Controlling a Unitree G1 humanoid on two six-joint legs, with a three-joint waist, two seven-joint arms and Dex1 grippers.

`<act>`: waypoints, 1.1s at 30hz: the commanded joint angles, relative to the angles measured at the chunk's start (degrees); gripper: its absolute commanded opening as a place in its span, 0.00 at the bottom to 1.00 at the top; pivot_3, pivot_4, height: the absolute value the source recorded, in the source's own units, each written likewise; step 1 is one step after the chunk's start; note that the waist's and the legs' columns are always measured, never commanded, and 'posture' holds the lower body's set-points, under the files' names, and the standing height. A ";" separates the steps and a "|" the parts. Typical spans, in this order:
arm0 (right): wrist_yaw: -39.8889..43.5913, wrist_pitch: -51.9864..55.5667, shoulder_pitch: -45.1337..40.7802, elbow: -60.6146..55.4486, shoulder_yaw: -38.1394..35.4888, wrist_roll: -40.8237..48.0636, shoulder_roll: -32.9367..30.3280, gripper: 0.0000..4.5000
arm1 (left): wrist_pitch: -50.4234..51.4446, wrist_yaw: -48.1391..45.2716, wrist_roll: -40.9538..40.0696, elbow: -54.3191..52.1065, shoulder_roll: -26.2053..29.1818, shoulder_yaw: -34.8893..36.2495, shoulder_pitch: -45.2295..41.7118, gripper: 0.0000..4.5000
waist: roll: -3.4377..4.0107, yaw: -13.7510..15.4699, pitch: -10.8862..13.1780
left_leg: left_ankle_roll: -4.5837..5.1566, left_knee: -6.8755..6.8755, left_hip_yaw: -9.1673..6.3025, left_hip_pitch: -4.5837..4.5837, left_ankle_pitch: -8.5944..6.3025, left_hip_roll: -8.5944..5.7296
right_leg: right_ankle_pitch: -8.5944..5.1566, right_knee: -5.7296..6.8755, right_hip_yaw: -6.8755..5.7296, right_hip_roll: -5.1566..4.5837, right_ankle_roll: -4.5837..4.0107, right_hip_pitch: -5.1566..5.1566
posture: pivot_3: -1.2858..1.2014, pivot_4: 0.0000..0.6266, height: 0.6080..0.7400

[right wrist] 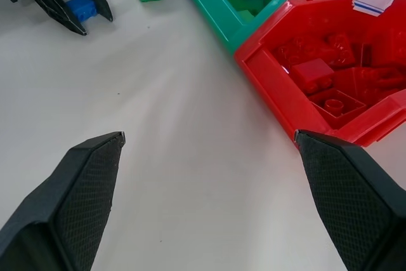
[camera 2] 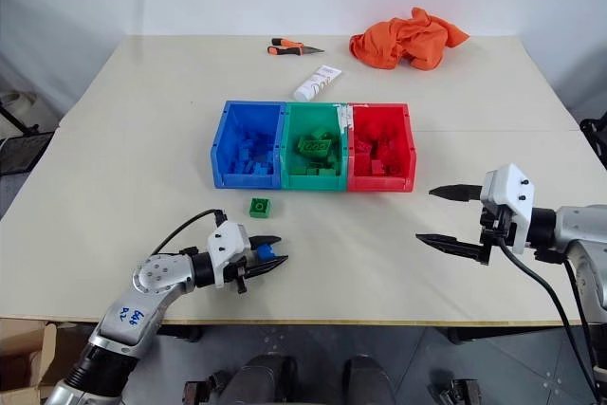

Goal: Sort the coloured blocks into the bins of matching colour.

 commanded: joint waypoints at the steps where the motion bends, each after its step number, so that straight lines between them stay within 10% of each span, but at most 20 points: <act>1: -0.51 -0.44 0.22 -1.74 -1.76 1.07 -0.02 1.00 | 0.73 2.91 -0.27 -2.04 -1.51 2.07 -2.56 0.34 | 0.00 0.12 0.00 | 0.00 0.00 0.00 0.00 0.00 0.00 | 0.00 -0.01 0.00 0.00 0.00 0.00 | 0.52 0.24 1.00; 17: -5.69 -0.56 -0.58 -2.87 -6.74 5.55 3.32 1.00 | -7.86 20.41 8.80 26.09 -7.68 6.26 -34.51 0.34 | -0.25 0.31 0.14 | -0.01 0.15 -0.05 -0.14 0.02 -0.07 | 0.04 0.25 -0.16 0.03 0.09 -0.11 | 0.52 0.24 1.00; 26: -6.78 -0.81 -0.53 -2.96 -6.83 5.45 3.39 1.00 | -13.13 17.70 9.32 33.56 -6.88 5.83 -37.74 0.98 | -0.27 0.27 0.15 | -0.01 0.11 -0.04 -0.18 0.02 -0.09 | 0.04 0.37 -0.16 0.01 0.10 -0.18 | 0.52 0.24 1.00; 33: -5.62 -1.01 -2.96 -0.82 -5.63 5.03 2.82 1.00 | -6.81 6.64 2.06 24.06 -3.27 8.03 -31.74 0.98 | -0.26 -0.03 0.15 | -0.02 0.12 -0.04 -0.17 0.02 -0.08 | 0.04 0.40 -0.15 0.02 0.09 -0.19 | 0.52 0.24 1.00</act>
